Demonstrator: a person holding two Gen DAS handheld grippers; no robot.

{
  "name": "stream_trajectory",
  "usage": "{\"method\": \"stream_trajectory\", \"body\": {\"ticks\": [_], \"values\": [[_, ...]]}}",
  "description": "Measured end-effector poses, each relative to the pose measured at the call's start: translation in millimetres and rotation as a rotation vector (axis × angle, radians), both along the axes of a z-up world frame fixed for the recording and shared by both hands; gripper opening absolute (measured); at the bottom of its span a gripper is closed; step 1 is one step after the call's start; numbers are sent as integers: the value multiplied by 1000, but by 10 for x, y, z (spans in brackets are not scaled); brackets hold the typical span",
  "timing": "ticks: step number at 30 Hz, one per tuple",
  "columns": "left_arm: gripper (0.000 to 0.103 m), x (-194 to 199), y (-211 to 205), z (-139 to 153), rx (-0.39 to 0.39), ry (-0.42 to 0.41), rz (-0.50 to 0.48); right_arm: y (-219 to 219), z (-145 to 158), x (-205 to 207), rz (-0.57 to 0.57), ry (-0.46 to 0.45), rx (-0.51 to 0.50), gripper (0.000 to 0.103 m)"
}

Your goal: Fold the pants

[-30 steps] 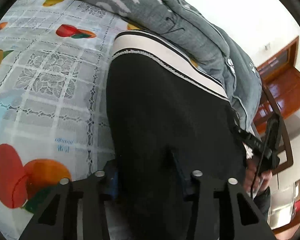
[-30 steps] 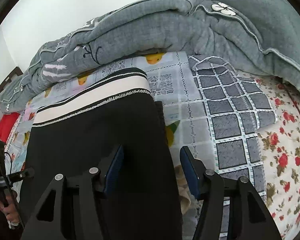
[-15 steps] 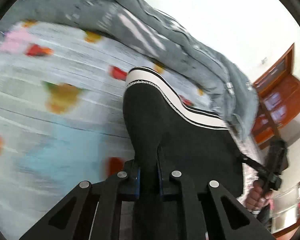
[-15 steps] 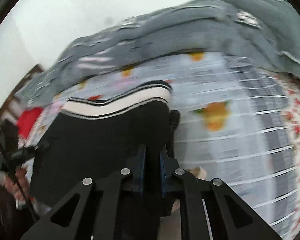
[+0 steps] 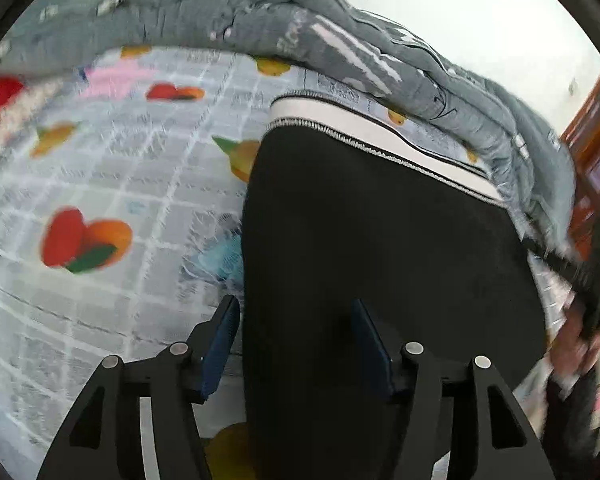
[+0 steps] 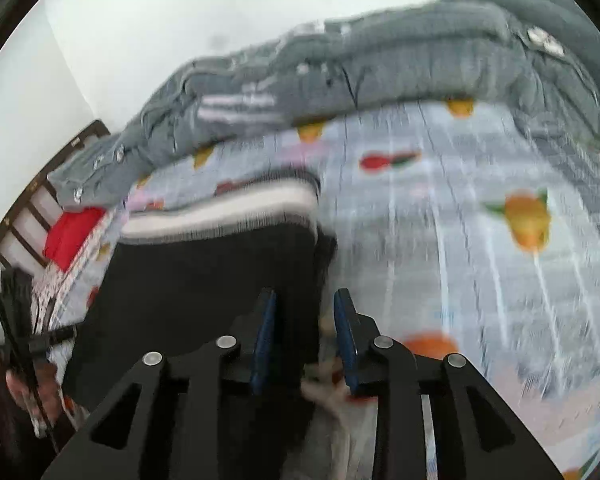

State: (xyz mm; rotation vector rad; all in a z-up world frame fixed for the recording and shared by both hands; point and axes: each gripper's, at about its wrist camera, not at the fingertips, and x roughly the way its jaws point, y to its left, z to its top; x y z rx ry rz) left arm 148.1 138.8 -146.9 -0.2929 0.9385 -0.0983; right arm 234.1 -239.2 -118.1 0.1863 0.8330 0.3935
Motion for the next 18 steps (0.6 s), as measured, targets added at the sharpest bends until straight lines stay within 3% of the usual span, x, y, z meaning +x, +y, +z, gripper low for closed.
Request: {"method": "stream_trajectory", "body": {"ticks": [2,5,6,7,10,12,14,18], "values": [[57,-31,-16,80,37,-20,6,105,13,209,26,-7,3,37],[57,-78,45,238,22,-69,24,258,-183,529,25,114,14,39],[57,-106,69,284,33,-91,25,290,-198,555,32,117,24,37],[57,-111,70,325,50,-106,25,308,-122,515,30,58,-14,14],[57,-79,43,419,91,-139,13,141,5,401,25,-36,40,12],[57,24,-31,462,104,-154,9,161,-163,501,-22,25,-65,12],[57,146,-143,484,116,-158,-1,221,-208,515,-26,27,-141,16],[57,475,-421,550,161,-190,-22,344,166,377,-70,-55,-245,20]]}}
